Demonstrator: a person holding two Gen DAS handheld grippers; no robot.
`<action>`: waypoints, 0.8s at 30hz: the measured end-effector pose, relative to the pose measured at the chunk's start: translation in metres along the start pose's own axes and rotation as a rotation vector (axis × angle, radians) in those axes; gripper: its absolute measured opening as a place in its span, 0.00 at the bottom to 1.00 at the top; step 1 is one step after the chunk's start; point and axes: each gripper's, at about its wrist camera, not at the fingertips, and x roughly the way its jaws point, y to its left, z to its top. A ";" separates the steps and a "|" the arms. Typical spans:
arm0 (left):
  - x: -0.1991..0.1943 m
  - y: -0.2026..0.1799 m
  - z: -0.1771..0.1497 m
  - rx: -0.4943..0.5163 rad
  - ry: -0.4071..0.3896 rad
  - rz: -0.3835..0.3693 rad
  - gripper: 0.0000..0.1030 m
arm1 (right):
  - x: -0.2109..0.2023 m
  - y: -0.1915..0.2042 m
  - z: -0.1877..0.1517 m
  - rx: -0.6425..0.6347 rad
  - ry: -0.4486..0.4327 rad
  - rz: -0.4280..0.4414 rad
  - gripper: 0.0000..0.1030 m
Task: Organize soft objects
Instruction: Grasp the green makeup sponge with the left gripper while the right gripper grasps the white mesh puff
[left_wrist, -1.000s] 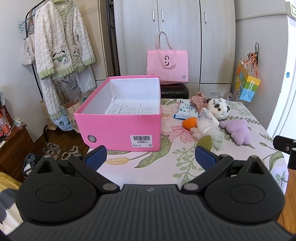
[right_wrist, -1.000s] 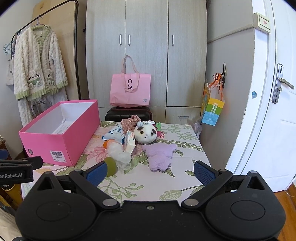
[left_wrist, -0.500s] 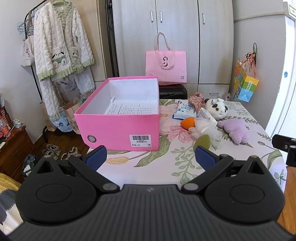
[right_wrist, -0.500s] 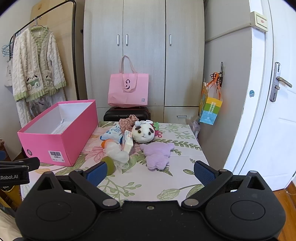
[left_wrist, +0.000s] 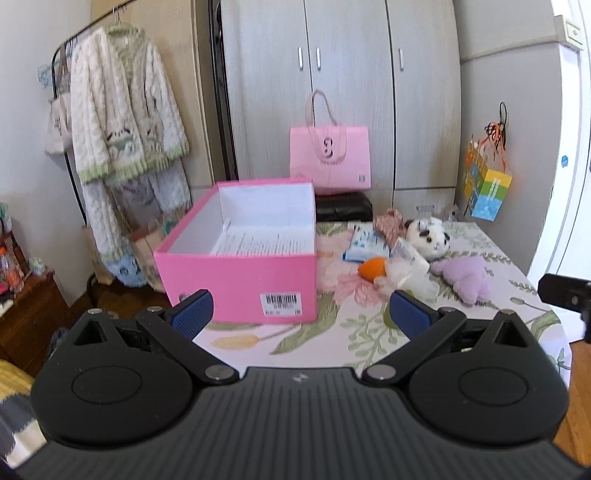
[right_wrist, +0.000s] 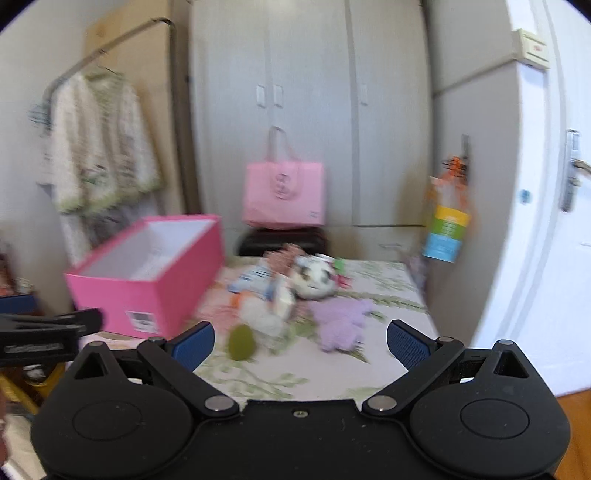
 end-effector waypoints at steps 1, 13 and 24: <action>0.000 0.000 0.001 -0.004 -0.002 -0.005 1.00 | -0.003 -0.001 0.000 0.001 -0.010 0.025 0.98; 0.047 -0.013 -0.008 -0.001 0.026 -0.117 0.98 | 0.028 -0.025 -0.004 0.006 -0.158 0.116 0.99; 0.120 -0.037 -0.024 0.058 0.119 -0.237 0.97 | 0.104 -0.031 0.001 0.026 0.008 0.299 0.98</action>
